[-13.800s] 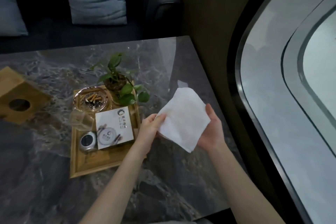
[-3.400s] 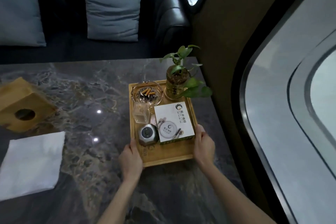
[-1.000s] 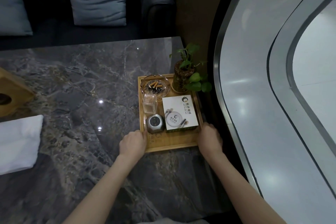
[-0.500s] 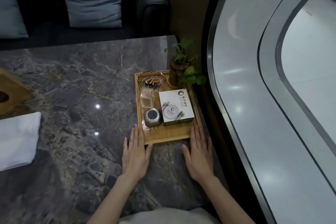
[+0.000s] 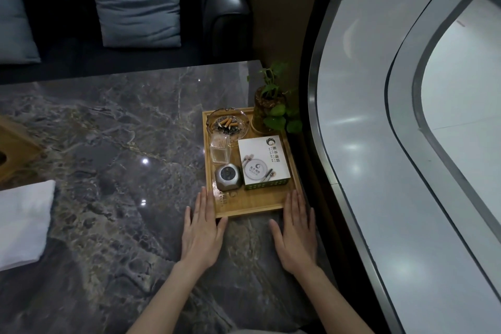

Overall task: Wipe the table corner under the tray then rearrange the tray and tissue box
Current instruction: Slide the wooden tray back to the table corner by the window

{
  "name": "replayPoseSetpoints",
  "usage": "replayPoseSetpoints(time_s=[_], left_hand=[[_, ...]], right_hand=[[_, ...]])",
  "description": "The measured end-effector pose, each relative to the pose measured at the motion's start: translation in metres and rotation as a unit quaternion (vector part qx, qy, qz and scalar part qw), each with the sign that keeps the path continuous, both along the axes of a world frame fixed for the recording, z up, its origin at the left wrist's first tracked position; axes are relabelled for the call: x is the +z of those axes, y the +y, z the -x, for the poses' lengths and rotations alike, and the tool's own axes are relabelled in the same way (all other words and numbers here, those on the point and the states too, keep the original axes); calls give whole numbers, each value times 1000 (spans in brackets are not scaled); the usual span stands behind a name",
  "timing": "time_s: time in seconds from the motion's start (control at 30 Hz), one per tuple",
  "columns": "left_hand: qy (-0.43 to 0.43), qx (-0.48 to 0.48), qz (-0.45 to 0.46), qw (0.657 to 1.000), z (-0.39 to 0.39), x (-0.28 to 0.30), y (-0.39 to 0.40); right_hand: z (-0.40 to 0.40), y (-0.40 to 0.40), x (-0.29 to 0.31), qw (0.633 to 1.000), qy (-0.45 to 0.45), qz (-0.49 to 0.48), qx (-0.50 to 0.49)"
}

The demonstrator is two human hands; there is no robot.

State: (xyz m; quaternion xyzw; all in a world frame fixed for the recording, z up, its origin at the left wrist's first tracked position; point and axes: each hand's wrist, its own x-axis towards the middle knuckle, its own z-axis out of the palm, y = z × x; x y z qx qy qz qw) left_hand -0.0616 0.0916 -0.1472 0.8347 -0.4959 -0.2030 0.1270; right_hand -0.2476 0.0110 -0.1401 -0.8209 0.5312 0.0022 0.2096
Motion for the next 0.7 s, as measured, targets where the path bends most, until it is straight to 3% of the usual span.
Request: replayPoseSetpoints(time_s=[0.7], left_hand=[[4, 7, -11, 1000, 0, -1, -37]], right_hand=[[-4, -41, -1, 1000, -22, 1, 1]])
